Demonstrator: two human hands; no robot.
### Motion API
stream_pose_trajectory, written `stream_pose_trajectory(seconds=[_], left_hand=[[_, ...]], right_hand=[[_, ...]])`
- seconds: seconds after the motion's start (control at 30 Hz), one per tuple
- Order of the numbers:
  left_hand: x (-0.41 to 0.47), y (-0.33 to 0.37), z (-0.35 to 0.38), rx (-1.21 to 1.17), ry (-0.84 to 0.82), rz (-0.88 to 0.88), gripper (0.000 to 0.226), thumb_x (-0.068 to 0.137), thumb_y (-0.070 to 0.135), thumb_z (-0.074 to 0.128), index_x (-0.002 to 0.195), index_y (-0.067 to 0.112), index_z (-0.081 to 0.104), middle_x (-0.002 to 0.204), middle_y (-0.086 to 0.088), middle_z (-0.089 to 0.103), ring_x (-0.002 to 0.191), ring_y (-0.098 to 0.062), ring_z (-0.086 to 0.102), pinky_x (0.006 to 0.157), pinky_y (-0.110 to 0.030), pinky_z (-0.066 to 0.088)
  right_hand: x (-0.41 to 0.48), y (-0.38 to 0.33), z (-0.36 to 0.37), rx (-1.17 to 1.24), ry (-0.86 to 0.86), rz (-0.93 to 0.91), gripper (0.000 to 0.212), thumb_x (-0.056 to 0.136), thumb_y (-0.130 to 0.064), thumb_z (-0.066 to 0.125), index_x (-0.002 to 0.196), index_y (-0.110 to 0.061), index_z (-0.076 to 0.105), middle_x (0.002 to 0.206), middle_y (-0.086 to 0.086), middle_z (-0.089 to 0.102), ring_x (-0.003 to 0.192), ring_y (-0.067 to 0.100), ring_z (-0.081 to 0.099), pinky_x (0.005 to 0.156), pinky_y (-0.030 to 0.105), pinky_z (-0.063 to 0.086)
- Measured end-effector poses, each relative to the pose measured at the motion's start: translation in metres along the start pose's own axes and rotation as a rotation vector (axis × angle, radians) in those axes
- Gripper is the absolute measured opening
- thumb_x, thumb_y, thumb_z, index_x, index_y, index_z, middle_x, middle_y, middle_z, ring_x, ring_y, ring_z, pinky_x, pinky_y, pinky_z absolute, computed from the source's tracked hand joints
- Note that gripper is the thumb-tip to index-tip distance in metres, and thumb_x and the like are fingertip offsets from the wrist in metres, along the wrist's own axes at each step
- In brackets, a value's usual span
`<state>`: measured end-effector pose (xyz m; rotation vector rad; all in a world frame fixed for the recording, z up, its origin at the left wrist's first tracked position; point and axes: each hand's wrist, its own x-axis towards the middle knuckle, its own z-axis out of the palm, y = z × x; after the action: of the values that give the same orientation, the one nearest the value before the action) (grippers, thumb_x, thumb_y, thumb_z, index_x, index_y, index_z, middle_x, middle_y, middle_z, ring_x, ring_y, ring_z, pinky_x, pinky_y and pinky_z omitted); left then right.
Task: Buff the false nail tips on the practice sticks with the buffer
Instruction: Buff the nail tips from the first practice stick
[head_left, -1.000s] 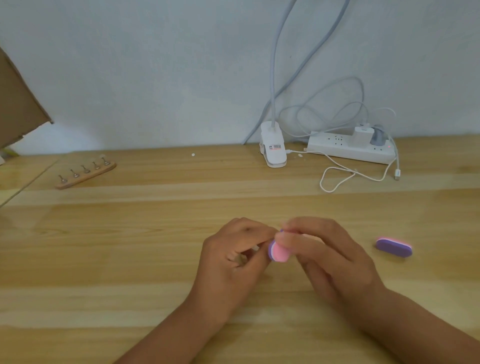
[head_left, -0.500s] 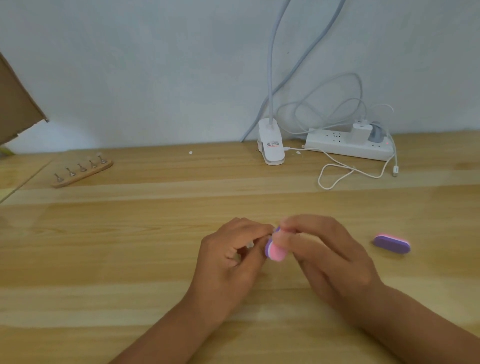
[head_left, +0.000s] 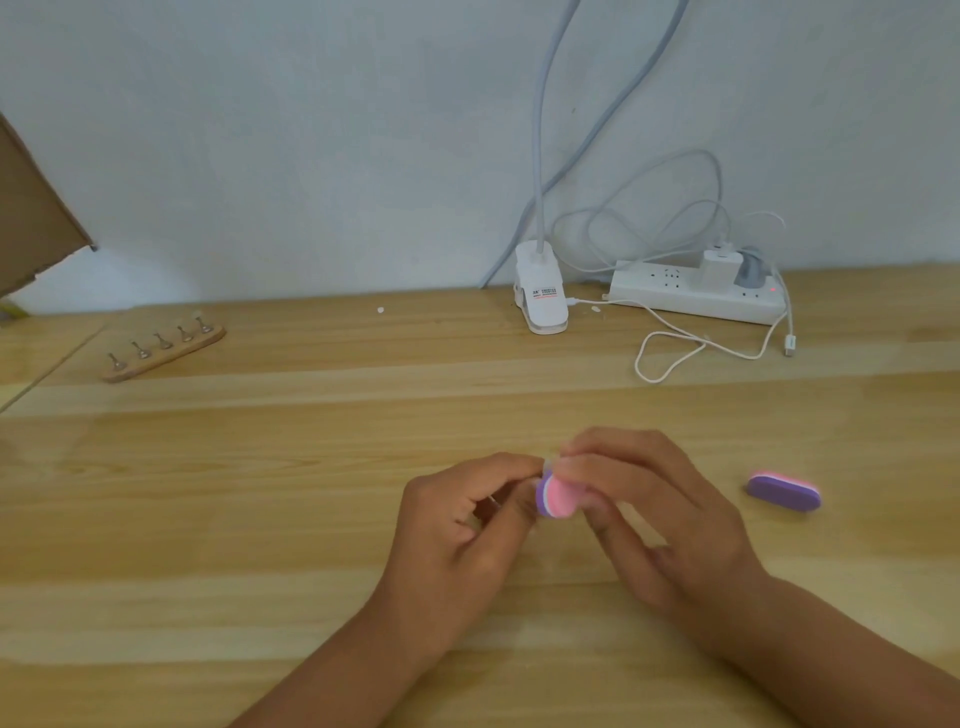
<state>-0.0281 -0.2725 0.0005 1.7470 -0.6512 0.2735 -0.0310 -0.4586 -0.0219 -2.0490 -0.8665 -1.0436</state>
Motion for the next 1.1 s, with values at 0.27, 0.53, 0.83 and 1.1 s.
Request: stream_pose_trajectory(seconds=[0.27, 0.53, 0.83, 1.1], left_hand=[[-0.001, 0.001, 0.001, -0.039, -0.021, -0.048, 0.014, 0.092, 0.023, 0.061, 0.088, 0.017, 0.073, 0.07, 0.005, 0.069, 0.061, -0.009, 0.063, 0.062, -0.022, 0.05], [-0.002, 0.002, 0.0, -0.138, -0.031, -0.104, 0.015, 0.092, 0.021, 0.059, 0.086, 0.014, 0.071, 0.072, -0.004, 0.071, 0.06, -0.013, 0.065, 0.058, -0.016, 0.045], [-0.001, -0.001, 0.002, -0.23, -0.093, -0.116, 0.025, 0.092, 0.033, 0.052, 0.084, 0.014, 0.067, 0.062, -0.003, 0.06, 0.046, -0.011, 0.047, 0.048, -0.018, 0.036], [-0.001, 0.002, 0.0, -0.174, -0.046, -0.149, 0.028, 0.094, 0.036, 0.049, 0.078, 0.019, 0.064, 0.055, 0.0, 0.046, 0.048, -0.011, 0.036, 0.047, -0.023, 0.031]], right_hand=[[-0.001, -0.002, 0.001, 0.002, 0.02, 0.008, 0.03, 0.094, -0.003, 0.056, 0.123, -0.01, 0.059, 0.12, 0.005, 0.059, 0.115, 0.013, 0.058, 0.1, 0.023, 0.044], [0.003, -0.002, 0.002, 0.017, 0.066, 0.12, 0.03, 0.094, -0.006, 0.056, 0.123, -0.012, 0.056, 0.114, 0.006, 0.061, 0.112, 0.01, 0.057, 0.1, 0.019, 0.041], [0.006, -0.003, 0.0, -0.016, 0.041, 0.167, 0.03, 0.088, -0.007, 0.05, 0.114, -0.003, 0.065, 0.108, 0.002, 0.056, 0.103, 0.006, 0.055, 0.094, 0.015, 0.04], [0.006, -0.005, 0.0, 0.01, 0.099, 0.147, 0.027, 0.089, -0.01, 0.059, 0.116, -0.009, 0.061, 0.105, -0.001, 0.057, 0.097, 0.005, 0.053, 0.091, 0.016, 0.041]])
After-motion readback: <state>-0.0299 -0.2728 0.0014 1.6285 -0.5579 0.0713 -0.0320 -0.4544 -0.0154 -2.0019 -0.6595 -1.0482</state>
